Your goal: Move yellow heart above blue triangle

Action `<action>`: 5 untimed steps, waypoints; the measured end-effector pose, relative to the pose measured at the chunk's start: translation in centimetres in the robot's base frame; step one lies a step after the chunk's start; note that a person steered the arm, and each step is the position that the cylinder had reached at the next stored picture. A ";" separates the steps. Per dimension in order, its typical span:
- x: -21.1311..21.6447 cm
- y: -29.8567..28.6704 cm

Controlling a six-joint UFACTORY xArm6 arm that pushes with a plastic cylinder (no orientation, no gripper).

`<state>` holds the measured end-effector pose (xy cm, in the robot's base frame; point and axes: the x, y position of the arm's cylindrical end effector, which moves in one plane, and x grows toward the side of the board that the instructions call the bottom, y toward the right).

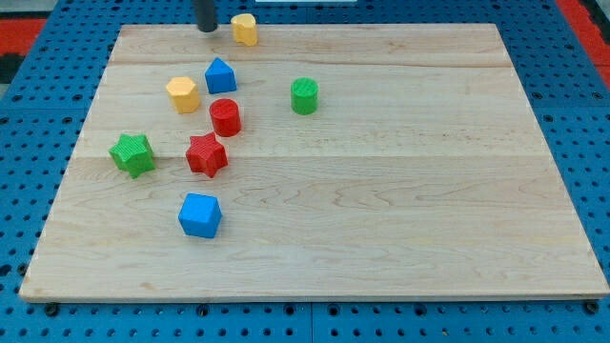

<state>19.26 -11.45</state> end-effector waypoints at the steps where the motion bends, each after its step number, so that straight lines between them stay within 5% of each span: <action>1: 9.0 7.5; 2: 12.5 10.5; 3: 9.7 14.9; 4: 0.9 15.4; 5: 0.0 13.5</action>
<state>19.26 2.03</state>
